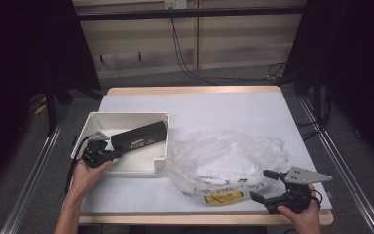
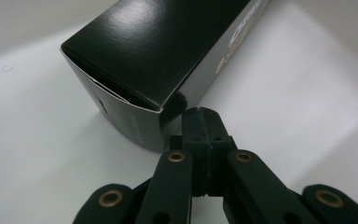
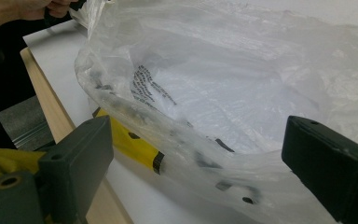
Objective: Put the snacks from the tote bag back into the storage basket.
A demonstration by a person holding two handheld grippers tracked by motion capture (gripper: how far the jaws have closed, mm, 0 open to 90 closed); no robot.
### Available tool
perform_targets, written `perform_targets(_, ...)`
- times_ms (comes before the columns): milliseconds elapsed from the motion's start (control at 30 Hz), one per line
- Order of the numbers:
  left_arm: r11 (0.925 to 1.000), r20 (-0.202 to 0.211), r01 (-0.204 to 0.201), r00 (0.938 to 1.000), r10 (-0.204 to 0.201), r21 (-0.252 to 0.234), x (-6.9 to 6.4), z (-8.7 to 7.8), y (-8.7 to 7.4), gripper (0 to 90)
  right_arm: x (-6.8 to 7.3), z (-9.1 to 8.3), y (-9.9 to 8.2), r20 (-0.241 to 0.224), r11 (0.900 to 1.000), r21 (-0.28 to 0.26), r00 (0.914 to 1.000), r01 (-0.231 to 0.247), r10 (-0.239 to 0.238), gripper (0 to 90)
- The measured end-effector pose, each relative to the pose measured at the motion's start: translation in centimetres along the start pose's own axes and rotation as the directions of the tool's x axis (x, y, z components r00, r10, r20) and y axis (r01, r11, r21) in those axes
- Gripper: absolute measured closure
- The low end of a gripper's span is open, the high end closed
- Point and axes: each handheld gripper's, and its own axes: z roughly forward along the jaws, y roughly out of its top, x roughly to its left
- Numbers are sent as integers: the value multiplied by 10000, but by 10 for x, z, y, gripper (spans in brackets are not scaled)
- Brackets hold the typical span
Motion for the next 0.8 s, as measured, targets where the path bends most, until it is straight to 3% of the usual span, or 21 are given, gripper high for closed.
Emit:
perform_targets(167, 9998, 120, 125, 9999, -124, -120, -1, 3, 3, 900, 0, 0, 0, 10, 10000, 2, 10000, 24, -24, 82)
perform_targets(233, 9999, -101, 131, 9999, -132, -105, -1, 4, 5, 900, 0, 0, 0, 0, 10000, 8, 10000, 37, -37, 81)
perform_targets(467, 9992, 84, 362, 9993, -361, -151, 4, 9, 9, 900, -1, 1, 0, -11, 10000, -5, 10000, -30, 30, 82)
perform_targets(800, 9997, 270, 165, 9995, -160, -184, -2, 18, 23, 900, -1, 1, 0, -36, 10000, -2, 10000, -46, 46, 82)
